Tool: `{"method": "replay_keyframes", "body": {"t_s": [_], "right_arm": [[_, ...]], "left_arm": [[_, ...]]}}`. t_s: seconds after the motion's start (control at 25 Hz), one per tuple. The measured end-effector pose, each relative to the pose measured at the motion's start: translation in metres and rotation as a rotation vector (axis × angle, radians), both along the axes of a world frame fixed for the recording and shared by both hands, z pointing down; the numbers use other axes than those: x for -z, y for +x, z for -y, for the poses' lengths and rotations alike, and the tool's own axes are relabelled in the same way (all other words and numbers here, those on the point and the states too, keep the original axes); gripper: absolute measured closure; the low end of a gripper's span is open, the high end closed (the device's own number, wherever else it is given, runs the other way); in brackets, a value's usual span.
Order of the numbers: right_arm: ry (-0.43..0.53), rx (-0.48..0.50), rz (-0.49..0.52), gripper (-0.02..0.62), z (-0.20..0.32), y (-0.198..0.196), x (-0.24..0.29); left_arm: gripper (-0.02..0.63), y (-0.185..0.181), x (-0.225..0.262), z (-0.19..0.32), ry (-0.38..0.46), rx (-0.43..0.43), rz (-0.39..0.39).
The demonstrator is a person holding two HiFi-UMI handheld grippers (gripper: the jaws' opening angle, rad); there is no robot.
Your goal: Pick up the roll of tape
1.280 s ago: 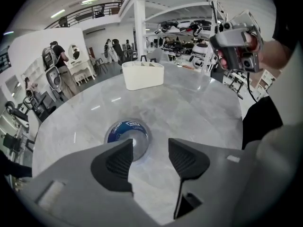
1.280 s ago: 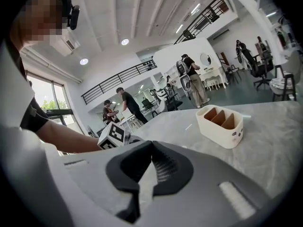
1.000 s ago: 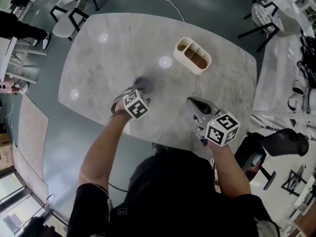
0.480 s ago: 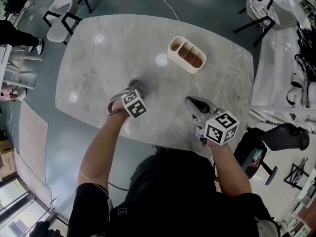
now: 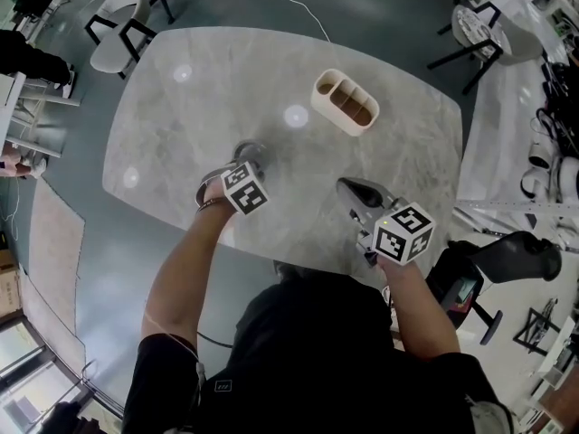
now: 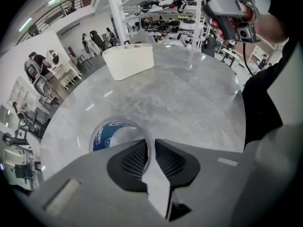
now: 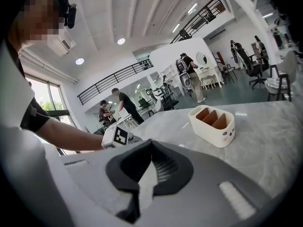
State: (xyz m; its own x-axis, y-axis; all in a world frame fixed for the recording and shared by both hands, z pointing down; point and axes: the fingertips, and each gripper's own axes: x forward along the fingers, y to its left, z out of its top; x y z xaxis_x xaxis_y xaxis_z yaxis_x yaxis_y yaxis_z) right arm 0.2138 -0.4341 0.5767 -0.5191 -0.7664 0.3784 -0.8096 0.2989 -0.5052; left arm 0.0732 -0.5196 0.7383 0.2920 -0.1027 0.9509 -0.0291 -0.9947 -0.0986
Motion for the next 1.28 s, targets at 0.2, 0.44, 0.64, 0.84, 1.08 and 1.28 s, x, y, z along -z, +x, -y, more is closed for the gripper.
{"method": "replay_keyframes", "body": {"t_s": [0.2,0.44,0.64,0.84,1.08,1.28], "right_arm": [[0.02,0.025,-0.016,0.592,-0.006,-0.02,0.014],[0.046,0.064,-0.033,0.592,-0.016,-0.055,0.031],[0.062,0.084,-0.048,0.592,-0.033,-0.084,0.046],[0.097,0.106,-0.077,0.592,-0.045,-0.111,0.066],[0.123,0.135,-0.106,0.592,-0.069,-0.152,0.084],[0.15,0.187,-0.138,0.592,-0.087,-0.186,0.102]], "left_arm": [[0.549,-0.013,0.032,0.001,0.011,0.106,-0.111],[0.549,-0.036,0.076,0.0,0.047,0.229,-0.263],[0.551,-0.065,0.11,-0.017,0.054,0.31,-0.36],[0.551,-0.102,0.15,-0.03,0.1,0.389,-0.468],[0.551,-0.157,0.191,-0.065,0.139,0.468,-0.573],[0.551,-0.197,0.218,-0.091,0.177,0.52,-0.655]]}}
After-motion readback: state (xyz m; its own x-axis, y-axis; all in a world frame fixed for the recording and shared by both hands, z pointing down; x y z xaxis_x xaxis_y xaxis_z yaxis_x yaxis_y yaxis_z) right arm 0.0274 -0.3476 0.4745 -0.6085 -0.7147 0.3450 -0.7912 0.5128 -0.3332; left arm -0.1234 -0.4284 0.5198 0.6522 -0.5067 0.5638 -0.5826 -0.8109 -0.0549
